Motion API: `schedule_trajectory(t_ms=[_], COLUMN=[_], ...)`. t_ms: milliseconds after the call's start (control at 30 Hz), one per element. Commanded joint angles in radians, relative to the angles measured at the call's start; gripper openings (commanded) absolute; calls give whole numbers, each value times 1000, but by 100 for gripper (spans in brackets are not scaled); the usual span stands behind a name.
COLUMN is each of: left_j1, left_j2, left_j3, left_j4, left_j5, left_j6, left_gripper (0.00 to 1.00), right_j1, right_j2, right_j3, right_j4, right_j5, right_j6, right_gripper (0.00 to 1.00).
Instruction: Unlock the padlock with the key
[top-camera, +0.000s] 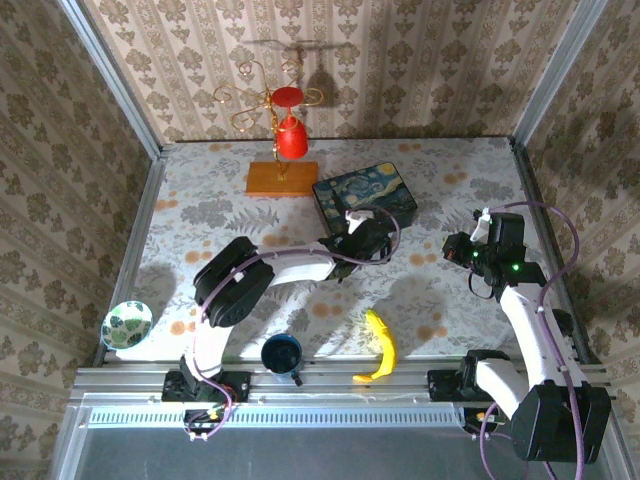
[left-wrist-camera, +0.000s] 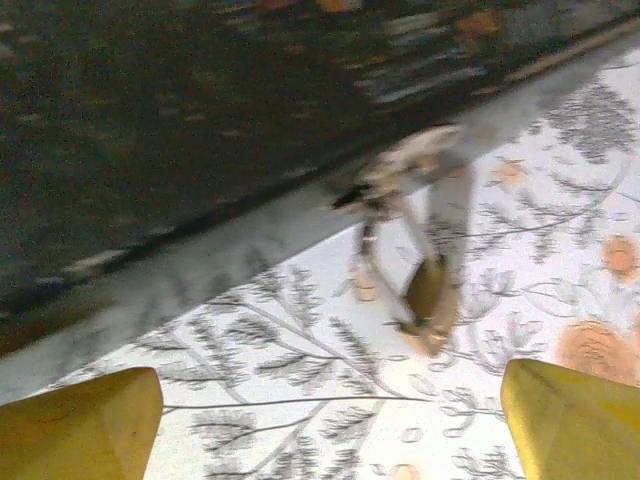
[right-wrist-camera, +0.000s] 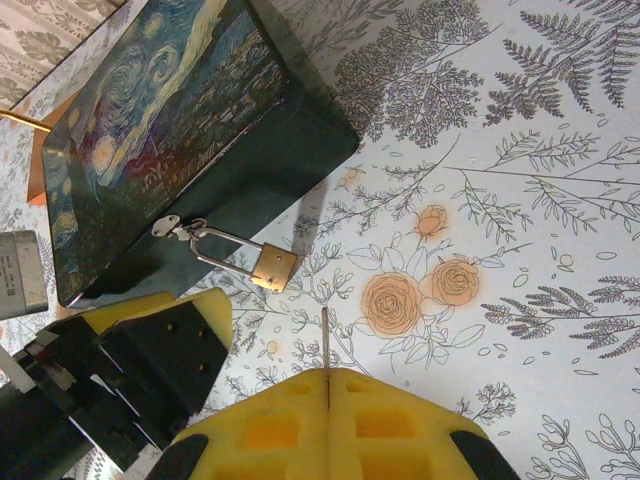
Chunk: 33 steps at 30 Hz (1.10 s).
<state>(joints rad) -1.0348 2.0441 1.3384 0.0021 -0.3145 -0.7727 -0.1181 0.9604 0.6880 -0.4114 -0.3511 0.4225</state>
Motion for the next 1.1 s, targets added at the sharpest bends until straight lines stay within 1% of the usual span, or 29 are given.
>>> schedule_trajectory(t_ms=[0,133,233,600,767,833,900,1067], left_j1=[-30,-32,-34,-16,-5,-2,2,21], left_j2=[65,109,128,204,220,222,220,220], left_j3=[59,74,92,142,159,162,159,150], left_j4=[58,64,73,46,45,44,45,48], left_j5=[14,20,20,41,49,47,42,36], left_j6=[-61,-151,-146,-172,-169,-166,-165,-156], left_gripper=[90,85,82,80,72,68,62,56], right_j1=[-5,-5,-5,-5,-4,-5,-5,-5], right_j2=[5,-2,-9,-6,4,9,11,12], right_j3=[2,10,6,-2,4,5,5,7], right_j4=[-1,-13,-14,2,9,10,14,14], right_j5=[-23,-20,-19,-27,-25,-28,-31,-35], right_j6=[0,-3,-2,8,7,7,9,7], right_gripper=[0,0,0,0,0,0,0,0])
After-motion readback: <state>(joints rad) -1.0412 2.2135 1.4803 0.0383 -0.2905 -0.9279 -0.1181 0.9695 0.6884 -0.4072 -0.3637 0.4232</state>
